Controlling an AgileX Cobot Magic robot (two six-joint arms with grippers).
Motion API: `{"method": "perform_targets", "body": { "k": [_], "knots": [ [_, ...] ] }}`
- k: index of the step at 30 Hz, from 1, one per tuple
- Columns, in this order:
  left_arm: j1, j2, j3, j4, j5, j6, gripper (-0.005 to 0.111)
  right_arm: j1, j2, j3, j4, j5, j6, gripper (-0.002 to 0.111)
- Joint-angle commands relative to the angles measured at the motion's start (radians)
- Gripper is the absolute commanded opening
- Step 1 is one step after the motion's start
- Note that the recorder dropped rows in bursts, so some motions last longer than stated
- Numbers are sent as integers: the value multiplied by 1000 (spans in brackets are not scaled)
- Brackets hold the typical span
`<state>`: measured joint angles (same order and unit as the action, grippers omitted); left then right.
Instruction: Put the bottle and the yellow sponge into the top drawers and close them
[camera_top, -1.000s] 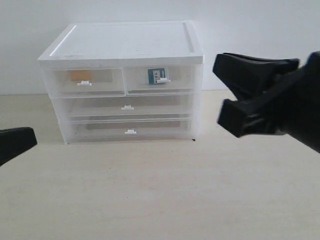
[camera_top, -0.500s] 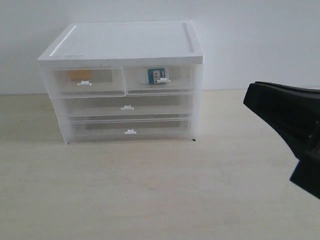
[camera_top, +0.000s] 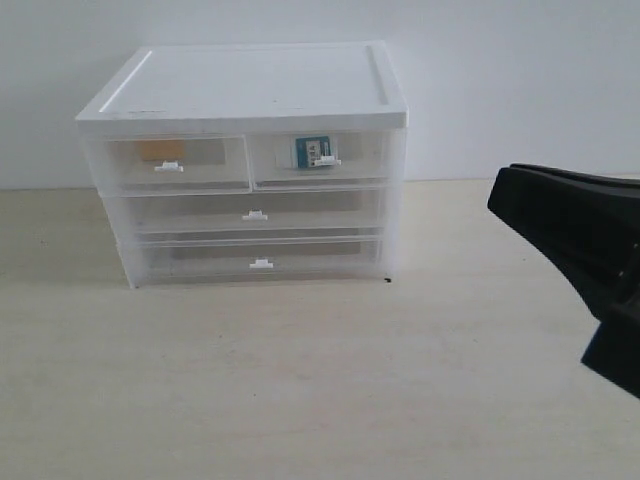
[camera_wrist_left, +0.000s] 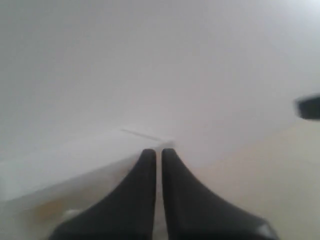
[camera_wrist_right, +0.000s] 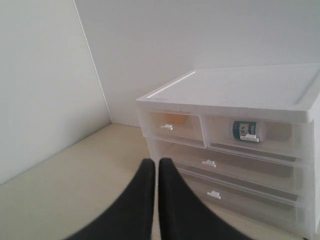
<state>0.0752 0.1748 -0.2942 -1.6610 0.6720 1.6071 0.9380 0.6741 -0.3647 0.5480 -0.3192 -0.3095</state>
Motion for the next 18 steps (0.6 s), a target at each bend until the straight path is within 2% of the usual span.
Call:
{"method": "perform_targets", "body": {
  "k": [1, 2, 5, 10, 18],
  "knots": [
    [-117, -51, 12, -83, -672, -101, 4, 2, -4, 4, -5, 1, -3, 0],
    [-144, -70, 17, -83, -773, -145, 4, 2, -4, 4, -5, 1, -3, 0],
    [-178, -134, 42, -83, -890, -145, 4, 2, -4, 4, -5, 1, -3, 0],
    [-178, -175, 98, -83, -853, -10, 4, 2, -4, 4, -5, 1, -3, 0],
    [-178, -175, 125, -83, -858, 2, 4, 2, -4, 4, -5, 4, -3, 0]
  ]
}}
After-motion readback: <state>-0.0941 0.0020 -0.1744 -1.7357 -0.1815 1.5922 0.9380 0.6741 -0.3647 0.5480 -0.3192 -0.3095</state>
